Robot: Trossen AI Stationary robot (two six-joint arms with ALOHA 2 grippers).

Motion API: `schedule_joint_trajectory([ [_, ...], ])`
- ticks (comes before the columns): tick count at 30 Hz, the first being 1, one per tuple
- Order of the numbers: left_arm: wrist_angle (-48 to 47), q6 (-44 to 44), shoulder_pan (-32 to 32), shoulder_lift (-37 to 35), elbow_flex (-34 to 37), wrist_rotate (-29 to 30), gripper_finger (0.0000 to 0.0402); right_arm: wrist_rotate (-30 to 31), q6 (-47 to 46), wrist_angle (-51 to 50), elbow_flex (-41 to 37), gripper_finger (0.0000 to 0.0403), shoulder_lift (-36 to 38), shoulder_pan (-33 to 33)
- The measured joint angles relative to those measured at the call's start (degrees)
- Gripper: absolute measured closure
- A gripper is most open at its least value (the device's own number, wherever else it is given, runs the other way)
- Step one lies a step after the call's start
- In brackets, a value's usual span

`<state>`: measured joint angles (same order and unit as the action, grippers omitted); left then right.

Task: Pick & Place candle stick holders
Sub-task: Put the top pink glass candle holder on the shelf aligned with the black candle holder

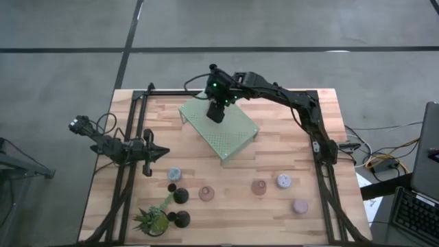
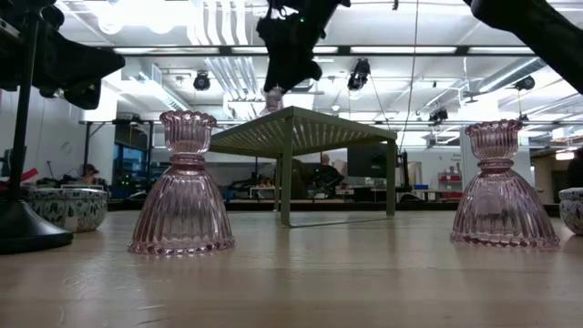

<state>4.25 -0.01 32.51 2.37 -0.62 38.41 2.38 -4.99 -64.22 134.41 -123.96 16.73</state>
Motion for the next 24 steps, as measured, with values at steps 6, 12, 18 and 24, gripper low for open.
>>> schedule_joint_trajectory([
  [6, 0.0, 0.0, 0.0, 0.0, 0.0, 0.0, 0.0381, 1.1, 0.6, 2.7, 0.0, 0.0227, 0.0, 0.4],
  [12, 0.0, 0.0, 0.0, 0.0, 0.0, 0.0, 0.0381, 1.1, 0.8, 3.0, -0.9, 0.0227, 0.0, 0.3],
  [18, 0.0, 0.0, 0.0, 0.0, 0.0, 0.0, 0.0381, 1.1, 1.1, 3.9, -1.8, 0.0214, 0.0, 0.5],
  [24, 0.0, 0.0, 0.0, 0.0, 0.0, 0.0, 0.0381, 1.1, 2.4, 6.0, -4.3, 0.0201, 0.0, 0.6],
])
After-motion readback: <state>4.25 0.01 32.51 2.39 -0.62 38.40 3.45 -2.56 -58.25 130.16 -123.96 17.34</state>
